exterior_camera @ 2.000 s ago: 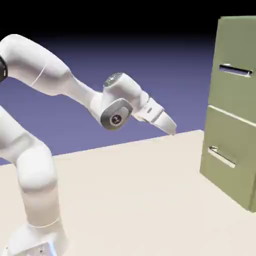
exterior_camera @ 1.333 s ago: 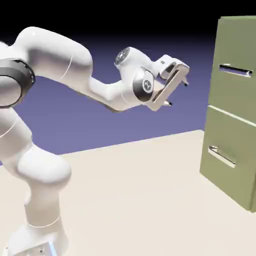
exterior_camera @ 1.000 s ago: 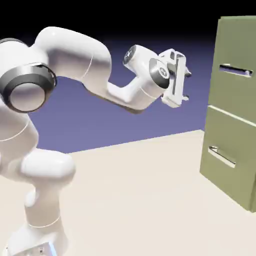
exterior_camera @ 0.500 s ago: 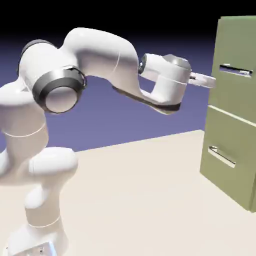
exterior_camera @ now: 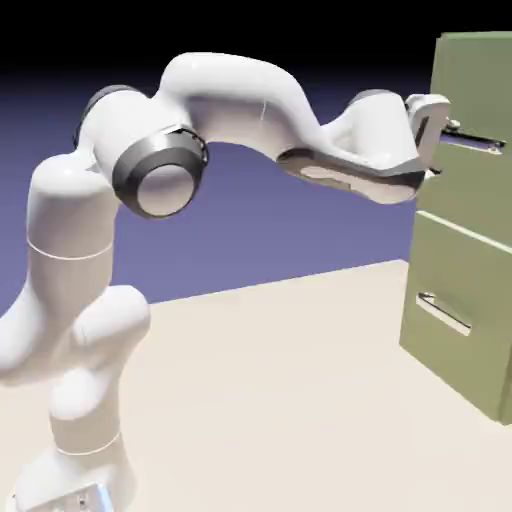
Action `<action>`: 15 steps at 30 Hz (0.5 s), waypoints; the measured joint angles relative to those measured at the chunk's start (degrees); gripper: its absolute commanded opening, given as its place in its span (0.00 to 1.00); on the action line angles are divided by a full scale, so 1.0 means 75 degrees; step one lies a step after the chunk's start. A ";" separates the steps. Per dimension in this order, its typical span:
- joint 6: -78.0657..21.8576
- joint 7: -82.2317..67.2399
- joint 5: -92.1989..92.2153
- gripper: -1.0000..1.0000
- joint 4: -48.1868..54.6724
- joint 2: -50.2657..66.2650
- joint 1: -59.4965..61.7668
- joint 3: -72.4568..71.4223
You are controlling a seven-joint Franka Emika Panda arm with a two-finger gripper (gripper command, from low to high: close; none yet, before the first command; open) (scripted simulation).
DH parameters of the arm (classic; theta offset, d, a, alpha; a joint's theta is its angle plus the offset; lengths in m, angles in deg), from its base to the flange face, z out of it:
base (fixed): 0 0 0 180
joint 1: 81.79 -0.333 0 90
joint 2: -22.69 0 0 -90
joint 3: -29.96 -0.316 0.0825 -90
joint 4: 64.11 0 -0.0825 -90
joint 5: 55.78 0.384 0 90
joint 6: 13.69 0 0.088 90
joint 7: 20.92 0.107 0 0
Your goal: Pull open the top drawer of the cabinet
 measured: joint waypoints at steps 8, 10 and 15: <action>0.0093 -0.1207 0.0571 0.50 0.1148 -0.0827 -0.1699 0.1388; 0.0125 -0.1595 0.0779 0.50 0.1524 -0.1105 -0.2253 0.1840; 0.0085 -0.1075 0.0502 0.00 0.1074 -0.0736 -0.1785 0.1516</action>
